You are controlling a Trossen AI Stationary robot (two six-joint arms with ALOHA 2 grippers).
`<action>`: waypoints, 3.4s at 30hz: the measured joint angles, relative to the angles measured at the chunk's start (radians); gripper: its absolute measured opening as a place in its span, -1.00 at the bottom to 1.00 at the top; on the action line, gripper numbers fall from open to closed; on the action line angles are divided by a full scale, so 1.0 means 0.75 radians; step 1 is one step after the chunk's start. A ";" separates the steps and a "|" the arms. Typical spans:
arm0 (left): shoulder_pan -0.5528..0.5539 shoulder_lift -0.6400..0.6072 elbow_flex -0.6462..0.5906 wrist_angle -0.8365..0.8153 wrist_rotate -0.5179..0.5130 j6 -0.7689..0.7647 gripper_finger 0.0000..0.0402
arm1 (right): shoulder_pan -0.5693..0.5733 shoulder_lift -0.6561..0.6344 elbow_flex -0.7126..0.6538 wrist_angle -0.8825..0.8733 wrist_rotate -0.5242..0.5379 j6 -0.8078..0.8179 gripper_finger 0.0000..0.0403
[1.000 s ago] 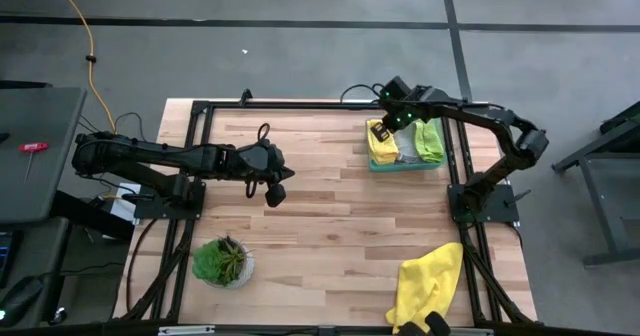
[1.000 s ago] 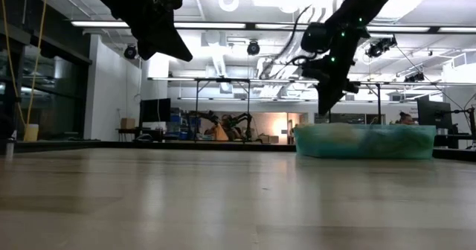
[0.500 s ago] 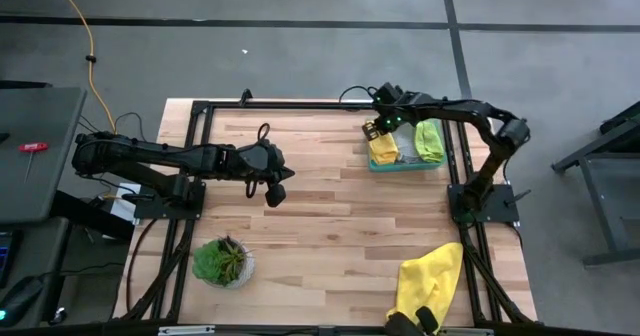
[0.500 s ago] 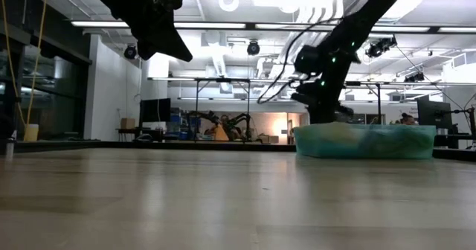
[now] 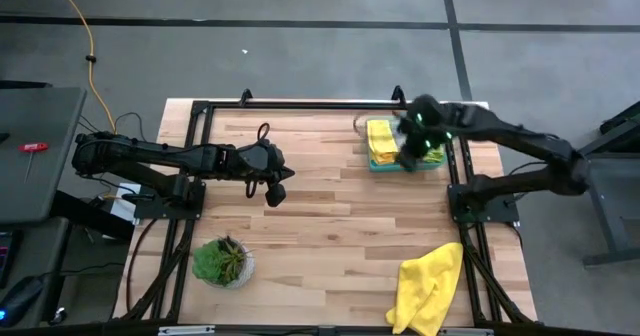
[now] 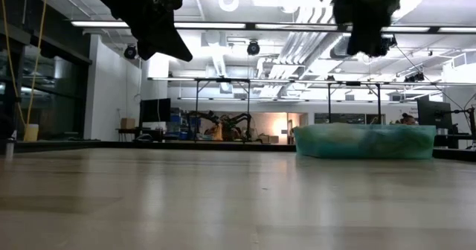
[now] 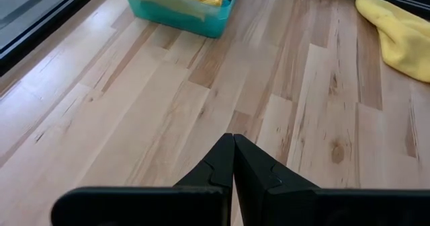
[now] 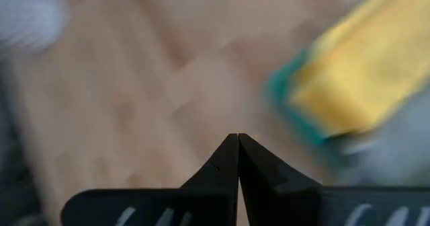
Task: Fold microfiber towels
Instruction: Fold the yellow towel
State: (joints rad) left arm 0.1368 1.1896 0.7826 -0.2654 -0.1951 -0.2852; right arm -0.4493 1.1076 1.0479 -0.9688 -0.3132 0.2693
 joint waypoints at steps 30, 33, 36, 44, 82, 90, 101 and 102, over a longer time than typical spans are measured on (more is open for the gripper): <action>0.000 0.000 0.000 0.002 0.001 0.022 -1.00 | 1.615 0.343 -0.572 0.559 0.006 1.703 -1.00; 0.000 0.000 0.000 0.002 0.001 0.021 -1.00 | 1.543 0.418 -0.572 0.647 0.099 1.670 -1.00; 0.000 0.000 0.000 0.002 0.002 0.021 -1.00 | 1.431 0.479 -0.569 0.748 0.150 1.572 -1.00; 0.000 0.000 0.000 0.002 0.069 0.000 -1.00 | 0.959 0.582 -0.571 1.137 0.467 1.345 -1.00; -0.355 0.606 0.064 0.168 0.284 0.518 -0.43 | 0.547 0.012 -0.571 1.491 0.445 0.636 -1.00; -0.413 0.724 0.072 0.186 0.262 0.477 0.02 | 0.547 0.014 -0.571 1.366 0.422 0.653 -1.00; -0.416 0.819 0.076 0.262 0.148 0.468 -0.06 | 0.547 0.014 -0.571 1.348 0.422 0.643 -1.00; -0.417 0.819 0.076 0.264 0.143 0.484 -0.14 | 0.547 0.014 -0.571 1.348 0.422 0.643 -1.00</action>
State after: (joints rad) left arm -0.1757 1.8038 0.8394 -0.0677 -0.0880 0.0778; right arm -0.0387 1.1183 0.6197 0.0420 0.0032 0.7513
